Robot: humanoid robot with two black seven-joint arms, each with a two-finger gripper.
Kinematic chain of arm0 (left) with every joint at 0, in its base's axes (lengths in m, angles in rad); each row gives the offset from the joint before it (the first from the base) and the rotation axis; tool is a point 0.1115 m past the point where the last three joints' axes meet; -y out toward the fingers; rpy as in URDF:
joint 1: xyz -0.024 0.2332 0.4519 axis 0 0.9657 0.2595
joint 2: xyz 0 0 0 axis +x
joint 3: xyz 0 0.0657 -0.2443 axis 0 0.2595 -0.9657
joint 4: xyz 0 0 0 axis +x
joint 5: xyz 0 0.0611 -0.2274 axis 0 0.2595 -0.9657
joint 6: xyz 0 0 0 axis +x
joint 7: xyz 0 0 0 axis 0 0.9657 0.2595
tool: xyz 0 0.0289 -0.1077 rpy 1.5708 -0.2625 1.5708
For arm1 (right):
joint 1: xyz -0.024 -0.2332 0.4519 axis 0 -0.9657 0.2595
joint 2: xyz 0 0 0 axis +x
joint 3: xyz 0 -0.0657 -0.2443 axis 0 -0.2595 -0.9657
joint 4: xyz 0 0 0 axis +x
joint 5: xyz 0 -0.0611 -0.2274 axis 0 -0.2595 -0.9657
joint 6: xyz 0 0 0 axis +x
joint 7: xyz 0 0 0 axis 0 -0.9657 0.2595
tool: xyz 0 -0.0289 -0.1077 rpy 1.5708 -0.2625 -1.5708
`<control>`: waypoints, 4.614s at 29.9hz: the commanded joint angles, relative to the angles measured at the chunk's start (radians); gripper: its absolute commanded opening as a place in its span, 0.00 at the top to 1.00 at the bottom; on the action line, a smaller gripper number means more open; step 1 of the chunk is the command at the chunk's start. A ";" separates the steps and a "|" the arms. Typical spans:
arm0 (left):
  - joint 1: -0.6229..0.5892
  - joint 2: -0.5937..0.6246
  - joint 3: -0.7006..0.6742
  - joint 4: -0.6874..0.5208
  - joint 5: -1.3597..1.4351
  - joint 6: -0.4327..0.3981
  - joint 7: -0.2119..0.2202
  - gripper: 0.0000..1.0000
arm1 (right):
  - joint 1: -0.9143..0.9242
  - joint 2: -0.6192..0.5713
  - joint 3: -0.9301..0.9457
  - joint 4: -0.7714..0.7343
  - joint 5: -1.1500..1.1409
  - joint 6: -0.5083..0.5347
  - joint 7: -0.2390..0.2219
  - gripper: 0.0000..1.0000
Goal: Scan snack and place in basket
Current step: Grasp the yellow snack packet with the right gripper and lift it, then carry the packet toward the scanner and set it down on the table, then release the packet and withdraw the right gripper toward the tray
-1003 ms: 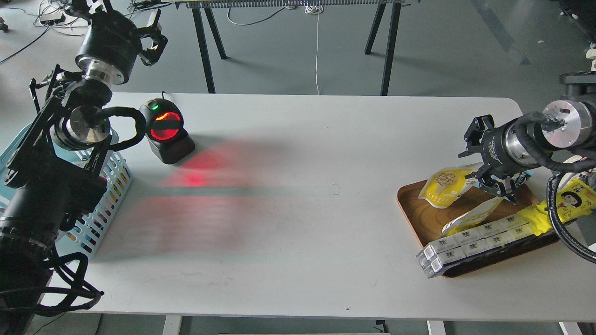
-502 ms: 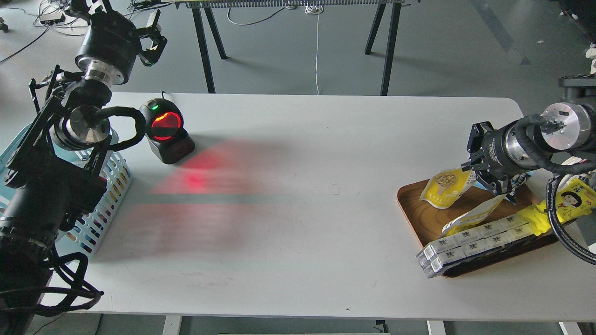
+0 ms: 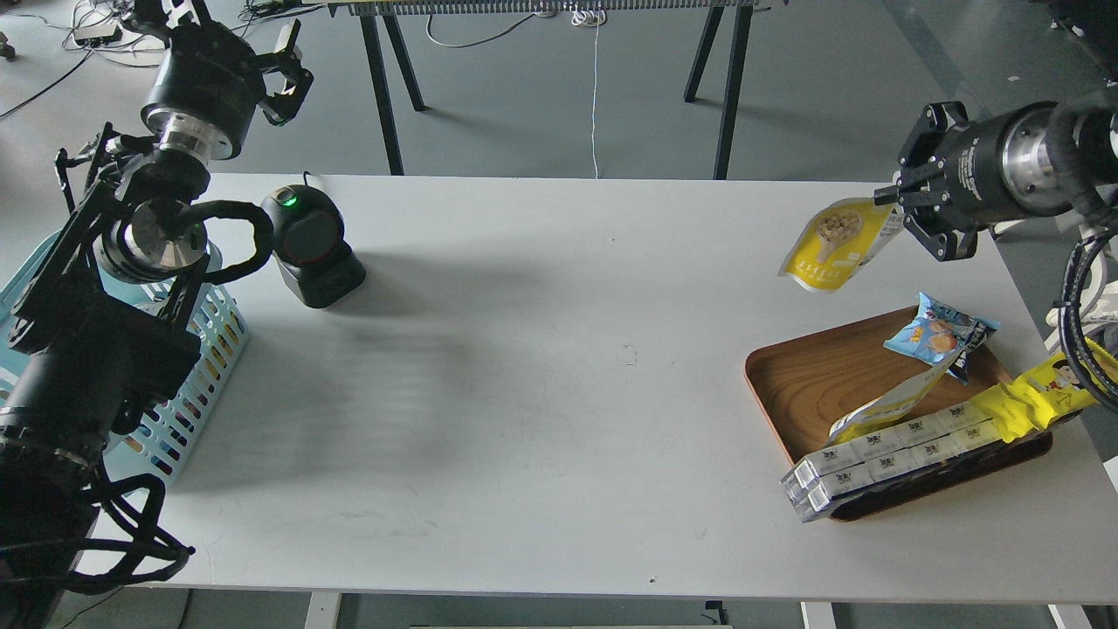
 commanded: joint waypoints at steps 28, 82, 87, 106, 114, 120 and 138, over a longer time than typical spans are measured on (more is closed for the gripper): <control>-0.002 0.011 0.001 0.003 0.001 0.003 0.002 0.00 | -0.094 0.749 0.338 -0.333 0.104 -0.131 0.034 1.00; 0.002 0.018 0.003 0.008 0.003 0.003 0.002 0.00 | -0.279 0.901 0.310 -0.371 0.064 -0.131 0.034 0.45; 0.000 0.020 0.004 0.009 0.014 0.005 0.011 0.00 | -0.249 0.901 0.315 -0.356 0.023 -0.131 0.035 0.18; -0.021 0.414 0.183 -0.310 0.020 -0.017 0.092 0.00 | -0.302 0.363 0.585 -0.254 -0.057 -0.046 0.167 0.08; -0.028 0.730 0.329 -0.534 0.122 -0.052 0.092 0.00 | -0.612 0.120 0.920 -0.325 -0.053 0.193 0.204 0.08; -0.020 0.917 0.348 -0.739 0.308 -0.106 0.087 0.00 | -0.945 0.112 1.244 -0.438 -0.053 0.443 0.239 0.08; -0.018 0.934 0.613 -0.884 1.282 -0.091 0.075 0.00 | -1.333 0.296 1.418 -0.558 -0.057 0.839 0.336 0.04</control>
